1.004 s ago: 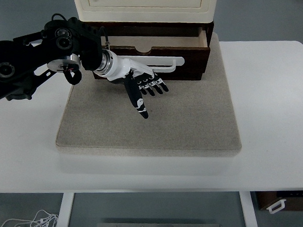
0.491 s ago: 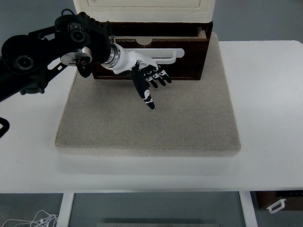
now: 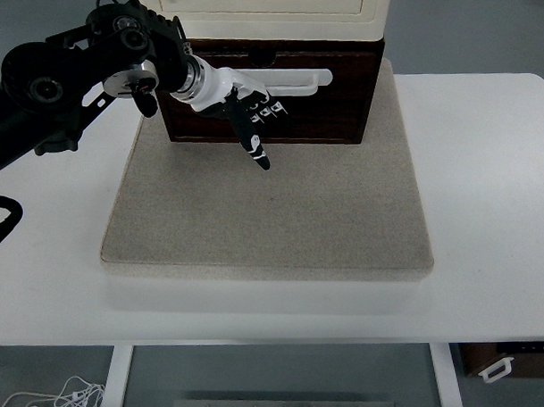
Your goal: Close the drawer under the combination cabinet
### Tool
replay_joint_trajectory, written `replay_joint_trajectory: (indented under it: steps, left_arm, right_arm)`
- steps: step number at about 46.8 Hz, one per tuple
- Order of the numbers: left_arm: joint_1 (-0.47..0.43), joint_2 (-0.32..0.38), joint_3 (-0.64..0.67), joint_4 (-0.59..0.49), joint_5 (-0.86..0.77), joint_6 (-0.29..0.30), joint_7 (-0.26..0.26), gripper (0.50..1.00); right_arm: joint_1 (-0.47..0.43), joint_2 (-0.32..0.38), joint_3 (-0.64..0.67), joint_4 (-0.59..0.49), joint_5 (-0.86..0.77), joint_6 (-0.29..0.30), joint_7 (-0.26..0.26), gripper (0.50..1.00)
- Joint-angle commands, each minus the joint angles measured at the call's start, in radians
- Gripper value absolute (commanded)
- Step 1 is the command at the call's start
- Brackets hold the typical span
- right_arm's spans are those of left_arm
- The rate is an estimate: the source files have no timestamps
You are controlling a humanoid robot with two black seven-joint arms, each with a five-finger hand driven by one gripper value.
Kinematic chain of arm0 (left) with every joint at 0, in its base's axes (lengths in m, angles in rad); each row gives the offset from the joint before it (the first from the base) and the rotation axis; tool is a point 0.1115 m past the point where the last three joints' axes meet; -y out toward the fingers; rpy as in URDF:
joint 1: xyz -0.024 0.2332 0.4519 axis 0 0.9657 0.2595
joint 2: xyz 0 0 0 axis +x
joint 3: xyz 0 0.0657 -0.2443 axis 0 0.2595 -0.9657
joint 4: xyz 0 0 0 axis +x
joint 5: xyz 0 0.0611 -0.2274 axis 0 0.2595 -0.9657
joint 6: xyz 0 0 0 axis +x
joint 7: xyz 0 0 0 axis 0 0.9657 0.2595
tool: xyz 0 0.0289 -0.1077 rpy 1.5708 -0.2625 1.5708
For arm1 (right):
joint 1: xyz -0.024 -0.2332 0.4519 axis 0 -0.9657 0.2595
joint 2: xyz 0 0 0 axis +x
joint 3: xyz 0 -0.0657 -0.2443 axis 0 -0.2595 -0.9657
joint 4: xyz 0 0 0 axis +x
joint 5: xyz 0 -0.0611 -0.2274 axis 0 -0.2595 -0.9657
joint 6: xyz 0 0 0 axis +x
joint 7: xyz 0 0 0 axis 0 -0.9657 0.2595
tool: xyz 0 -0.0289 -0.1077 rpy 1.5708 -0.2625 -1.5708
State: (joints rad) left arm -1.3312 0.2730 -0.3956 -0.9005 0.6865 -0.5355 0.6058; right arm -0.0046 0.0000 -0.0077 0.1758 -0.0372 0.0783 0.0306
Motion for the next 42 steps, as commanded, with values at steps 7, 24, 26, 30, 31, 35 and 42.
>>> replay_joint_trajectory:
  steps: [7, 24, 26, 30, 31, 35, 42]
  left_arm:
    - [-0.002, 0.000, 0.000, 0.008, 0.001, 0.000, -0.001, 0.992]
    - [0.000, 0.002, -0.002, 0.011, 0.001, 0.020, -0.008, 0.992]
    - [0.000, 0.002, -0.002, 0.014, 0.001, 0.020, -0.008, 0.992]
    - [-0.002, 0.002, -0.002, 0.022, -0.001, 0.019, -0.009, 0.992]
    - [-0.002, 0.002, -0.002, 0.022, -0.001, 0.019, -0.009, 0.992]
    - [-0.002, 0.002, -0.003, 0.020, -0.001, 0.017, -0.011, 0.992]
    - [0.000, 0.002, -0.002, 0.018, -0.001, 0.017, -0.014, 0.992]
  right_arm:
    - [0.000, 0.000, 0.000, -0.001, 0.000, 0.000, 0.000, 0.952]
    - [0.000, 0.000, 0.000, 0.001, 0.000, 0.000, 0.000, 0.952]
    - [0.000, 0.000, 0.000, 0.001, 0.000, 0.001, 0.000, 0.952]
    - [0.000, 0.000, 0.000, -0.001, -0.001, 0.001, 0.000, 0.952]
    - [0.000, 0.000, 0.000, 0.001, 0.000, 0.000, 0.000, 0.952]
    - [0.000, 0.000, 0.000, 0.001, -0.001, 0.000, 0.000, 0.952]
    - [0.000, 0.000, 0.000, -0.001, 0.000, 0.001, 0.000, 0.952]
